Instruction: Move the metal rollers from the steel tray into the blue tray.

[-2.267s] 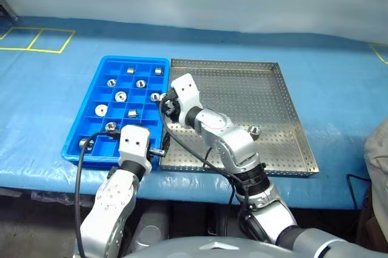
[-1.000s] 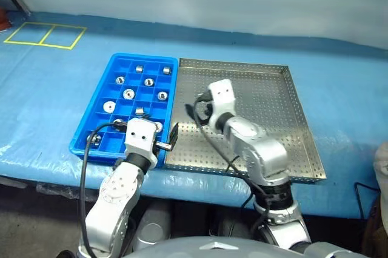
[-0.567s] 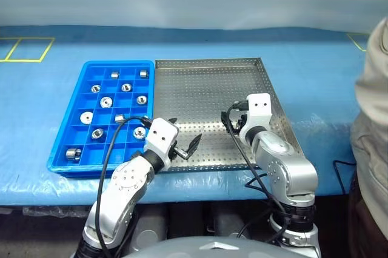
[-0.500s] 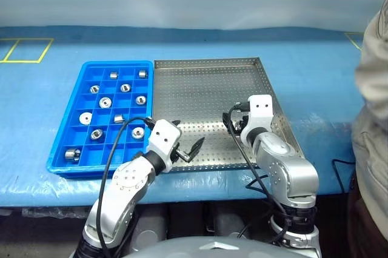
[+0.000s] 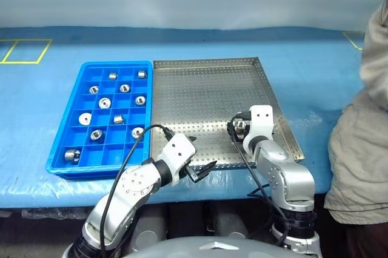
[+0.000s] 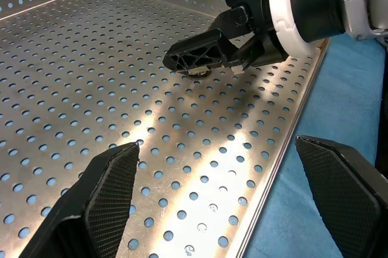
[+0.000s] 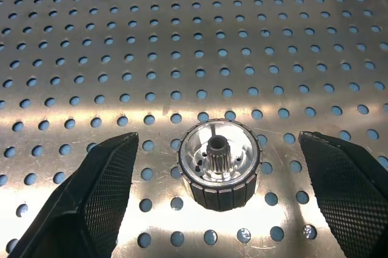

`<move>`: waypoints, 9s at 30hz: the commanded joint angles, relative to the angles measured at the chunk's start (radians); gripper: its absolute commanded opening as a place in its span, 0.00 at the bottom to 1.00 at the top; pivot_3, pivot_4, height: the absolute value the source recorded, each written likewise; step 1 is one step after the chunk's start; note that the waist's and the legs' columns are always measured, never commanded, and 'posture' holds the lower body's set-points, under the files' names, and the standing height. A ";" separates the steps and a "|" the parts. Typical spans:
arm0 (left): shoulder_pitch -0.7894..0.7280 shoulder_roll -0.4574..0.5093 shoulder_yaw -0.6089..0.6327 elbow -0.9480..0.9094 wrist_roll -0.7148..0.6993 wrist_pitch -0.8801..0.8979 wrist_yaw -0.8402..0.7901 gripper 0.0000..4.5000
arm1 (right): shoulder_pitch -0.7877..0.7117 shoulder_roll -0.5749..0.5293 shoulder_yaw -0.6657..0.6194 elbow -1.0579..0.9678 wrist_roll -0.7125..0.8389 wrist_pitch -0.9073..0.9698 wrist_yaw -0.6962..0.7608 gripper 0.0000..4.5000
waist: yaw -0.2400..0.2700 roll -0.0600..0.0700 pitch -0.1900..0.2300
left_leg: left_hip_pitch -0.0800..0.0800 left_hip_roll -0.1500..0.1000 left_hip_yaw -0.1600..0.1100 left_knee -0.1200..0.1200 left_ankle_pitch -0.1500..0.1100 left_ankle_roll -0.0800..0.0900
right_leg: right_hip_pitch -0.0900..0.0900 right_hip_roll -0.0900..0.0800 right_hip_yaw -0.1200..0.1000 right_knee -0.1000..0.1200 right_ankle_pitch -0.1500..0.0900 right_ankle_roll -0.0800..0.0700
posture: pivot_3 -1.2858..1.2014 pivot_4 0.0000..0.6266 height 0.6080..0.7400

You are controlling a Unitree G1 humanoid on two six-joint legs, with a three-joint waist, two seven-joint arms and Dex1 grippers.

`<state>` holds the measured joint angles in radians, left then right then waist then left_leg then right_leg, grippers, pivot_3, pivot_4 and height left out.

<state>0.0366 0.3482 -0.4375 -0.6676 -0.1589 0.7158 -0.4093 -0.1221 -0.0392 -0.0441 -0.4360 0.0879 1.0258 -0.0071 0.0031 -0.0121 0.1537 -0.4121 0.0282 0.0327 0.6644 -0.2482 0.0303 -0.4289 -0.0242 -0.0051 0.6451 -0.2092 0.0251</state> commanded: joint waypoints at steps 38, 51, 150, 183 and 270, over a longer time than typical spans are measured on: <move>0.367 -0.099 0.286 -0.237 0.202 -0.242 0.355 1.00 | -0.401 0.105 0.408 0.198 0.099 -0.125 0.297 0.38 | 0.126 0.000 0.000 | -0.001 -0.001 -0.003 -0.002 0.000 0.000 | 0.000 -0.001 -0.004 -0.001 0.003 0.004 | 0.71 0.24 1.00; 0.552 -0.185 0.337 -0.266 0.206 -0.355 0.388 1.00 | -0.346 0.126 0.514 0.263 0.100 -0.148 0.364 0.38 | 0.270 -0.001 0.000 | -0.003 0.000 -0.004 -0.002 0.000 0.000 | -0.002 -0.002 -0.009 -0.002 -0.001 -0.001 | 0.74 0.24 1.00; 0.279 -0.115 0.136 -0.115 0.167 -0.283 0.167 1.00 | -0.137 0.018 0.121 0.295 -0.012 -0.226 0.054 0.61 | 0.134 0.001 -0.001 | -0.003 0.001 -0.011 0.000 -0.001 -0.003 | 0.002 0.000 -0.016 0.000 -0.002 -0.002 | 0.65 0.24 1.00; 0.384 -0.158 0.156 -0.166 0.243 -0.320 0.301 1.00 | -0.556 0.167 0.365 0.640 -0.029 -0.452 0.302 0.29 | 0.267 0.002 0.000 | -0.003 0.000 -0.009 -0.002 -0.001 -0.003 | 0.000 0.001 -0.013 0.000 -0.001 0.001 | 0.75 0.24 1.00; -0.108 -0.001 0.328 0.214 0.142 -0.230 0.079 1.00 | 0.074 -0.301 0.113 -0.227 0.041 -0.106 0.299 1.00 | 0.015 0.007 -0.004 | 0.002 0.000 -0.007 0.003 -0.002 -0.004 | 0.005 0.003 -0.008 0.004 -0.001 0.000 | 0.54 0.24 1.00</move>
<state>-0.0615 0.3477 -0.1279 -0.4382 -0.0301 0.4875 -0.3470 -0.0447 -0.3344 0.0724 -0.6172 0.1243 0.9261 0.2974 0.0180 -0.0050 0.1495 -0.4100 0.0281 0.0257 0.6676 -0.2496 0.0266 -0.4243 -0.0223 -0.0128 0.6488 -0.2102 0.0253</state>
